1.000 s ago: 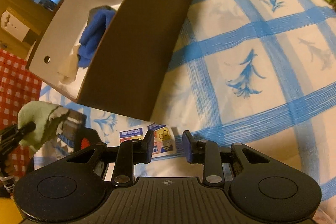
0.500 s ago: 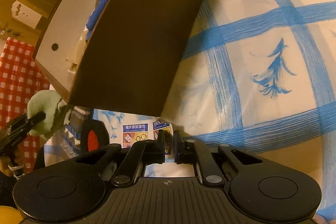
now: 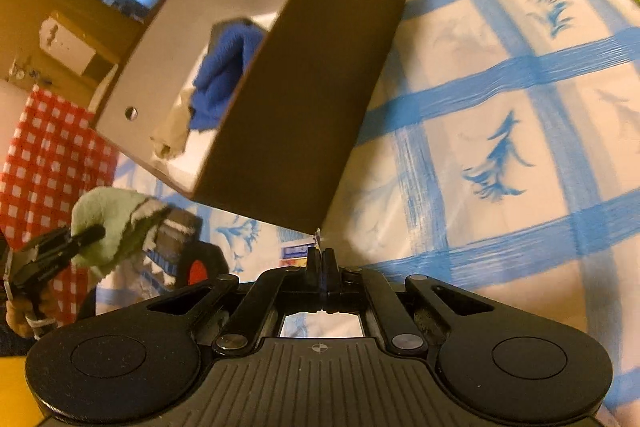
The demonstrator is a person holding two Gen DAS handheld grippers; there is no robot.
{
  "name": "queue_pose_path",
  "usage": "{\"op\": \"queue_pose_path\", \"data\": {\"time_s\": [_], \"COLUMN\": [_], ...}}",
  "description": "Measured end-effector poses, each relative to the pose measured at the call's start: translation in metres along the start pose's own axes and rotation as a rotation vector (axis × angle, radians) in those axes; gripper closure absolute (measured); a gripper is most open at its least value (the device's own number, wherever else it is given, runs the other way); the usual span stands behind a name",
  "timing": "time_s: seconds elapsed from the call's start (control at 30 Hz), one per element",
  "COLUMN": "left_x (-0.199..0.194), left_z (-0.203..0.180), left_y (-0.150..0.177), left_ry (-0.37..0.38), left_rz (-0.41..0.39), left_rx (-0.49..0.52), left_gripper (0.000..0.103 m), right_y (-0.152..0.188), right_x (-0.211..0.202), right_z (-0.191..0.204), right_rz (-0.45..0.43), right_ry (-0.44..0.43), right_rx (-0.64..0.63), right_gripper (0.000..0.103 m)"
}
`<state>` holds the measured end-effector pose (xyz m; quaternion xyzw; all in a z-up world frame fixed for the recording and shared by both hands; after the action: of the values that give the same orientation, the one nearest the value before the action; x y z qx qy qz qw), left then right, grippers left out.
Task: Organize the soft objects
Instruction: 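Hold the green towel in left tool while right tool grasps the small picture card, then carry the green towel in left tool while right tool carries the card to the box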
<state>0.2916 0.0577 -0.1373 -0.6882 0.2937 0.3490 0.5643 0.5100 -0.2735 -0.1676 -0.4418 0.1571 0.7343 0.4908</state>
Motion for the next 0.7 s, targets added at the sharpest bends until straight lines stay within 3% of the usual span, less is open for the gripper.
{"op": "queue_pose_path", "data": {"time_s": [0.37,0.7], "left_x": [-0.035,-0.072], "left_z": [-0.009,-0.014], "left_y": [-0.013,-0.053], "left_ry": [0.022,0.022], "left_rz": [-0.076,-0.183], "left_rx": [0.028,0.052], "left_gripper": [0.088,0.088], "right_y": [0.008,-0.012], "right_x": [-0.069,-0.123], "right_z": [0.025,0.052], "right_rz": [-0.17,-0.298], "right_ry": [0.019,0.037], "right_rx": [0.01,-0.038], "right_gripper": [0.103,0.103]}}
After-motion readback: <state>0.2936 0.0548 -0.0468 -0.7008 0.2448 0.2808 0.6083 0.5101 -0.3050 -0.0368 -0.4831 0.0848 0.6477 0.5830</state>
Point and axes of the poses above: each gripper's, at about its wrist camera, not at the fingertips, and x roughly the way its jaws point, z to its left, y to its underside, the point moved 8 cm from there along x, roughly the way its jaws point, and after that the axes turned 6 degrees about z, right-handed, at the moved point
